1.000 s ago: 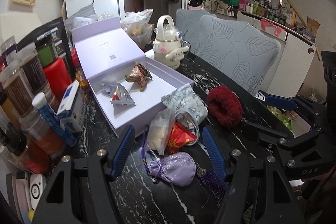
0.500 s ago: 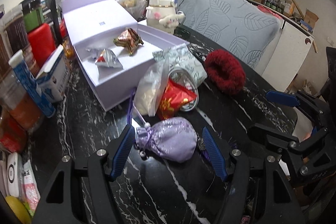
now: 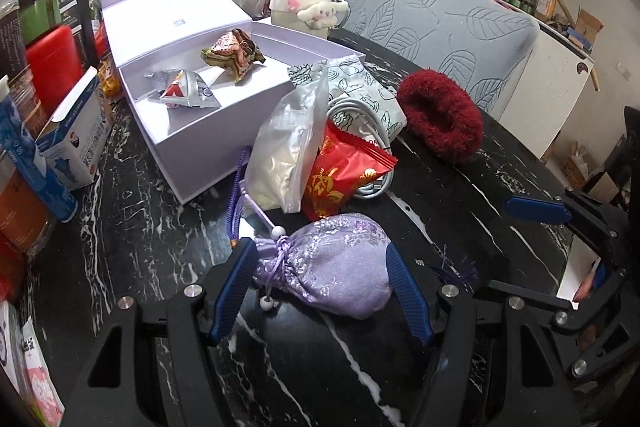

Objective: Organize soft objects
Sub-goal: 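Grasp the lilac drawstring pouch with the left tool while the right tool grasps the red scrunchie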

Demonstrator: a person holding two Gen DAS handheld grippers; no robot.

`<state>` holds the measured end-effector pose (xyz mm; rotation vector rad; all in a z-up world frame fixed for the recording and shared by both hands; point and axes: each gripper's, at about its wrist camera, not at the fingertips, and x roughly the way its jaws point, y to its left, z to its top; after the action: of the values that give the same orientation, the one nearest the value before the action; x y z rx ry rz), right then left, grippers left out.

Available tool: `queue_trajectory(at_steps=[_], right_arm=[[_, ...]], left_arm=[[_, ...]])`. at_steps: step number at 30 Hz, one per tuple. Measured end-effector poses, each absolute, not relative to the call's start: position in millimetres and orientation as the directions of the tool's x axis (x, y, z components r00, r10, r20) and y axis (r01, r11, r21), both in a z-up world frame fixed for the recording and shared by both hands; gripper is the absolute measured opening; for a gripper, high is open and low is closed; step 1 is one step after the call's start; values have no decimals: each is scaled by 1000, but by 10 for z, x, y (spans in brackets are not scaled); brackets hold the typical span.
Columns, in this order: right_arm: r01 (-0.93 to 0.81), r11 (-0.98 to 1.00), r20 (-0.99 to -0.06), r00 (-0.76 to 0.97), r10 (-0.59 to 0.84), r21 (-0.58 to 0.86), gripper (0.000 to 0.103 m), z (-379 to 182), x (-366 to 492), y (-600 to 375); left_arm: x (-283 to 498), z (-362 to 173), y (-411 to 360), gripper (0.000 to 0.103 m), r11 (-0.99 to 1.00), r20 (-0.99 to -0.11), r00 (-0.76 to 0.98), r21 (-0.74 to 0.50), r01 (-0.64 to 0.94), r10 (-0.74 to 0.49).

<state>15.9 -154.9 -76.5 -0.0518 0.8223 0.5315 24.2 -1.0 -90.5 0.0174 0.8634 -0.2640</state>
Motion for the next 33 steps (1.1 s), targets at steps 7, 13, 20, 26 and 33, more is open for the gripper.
queue_trajectory(at_steps=[7, 13, 20, 26, 33], right_arm=[[-466, 869, -714, 551, 432, 167, 95, -810, 240, -1575], [-453, 873, -714, 552, 431, 177, 96, -821, 287, -1620], [-433, 881, -719, 550, 424, 190, 96, -835, 343, -1681], [-402, 893, -725, 551, 412, 202, 97, -854, 392, -1762], [-362, 911, -732, 563, 385, 201, 97, -855, 444, -1877]], left_arm=[[289, -982, -94, 73, 963, -757, 620, -50, 263, -209], [386, -1074, -86, 82, 961, -786, 568, -117, 251, -244], [406, -1115, -120, 86, 962, -788, 563, -141, 232, -251], [387, -1162, -284, 96, 963, -800, 568, -43, 268, -194], [402, -1178, -266, 85, 970, -791, 585, -40, 241, -178]])
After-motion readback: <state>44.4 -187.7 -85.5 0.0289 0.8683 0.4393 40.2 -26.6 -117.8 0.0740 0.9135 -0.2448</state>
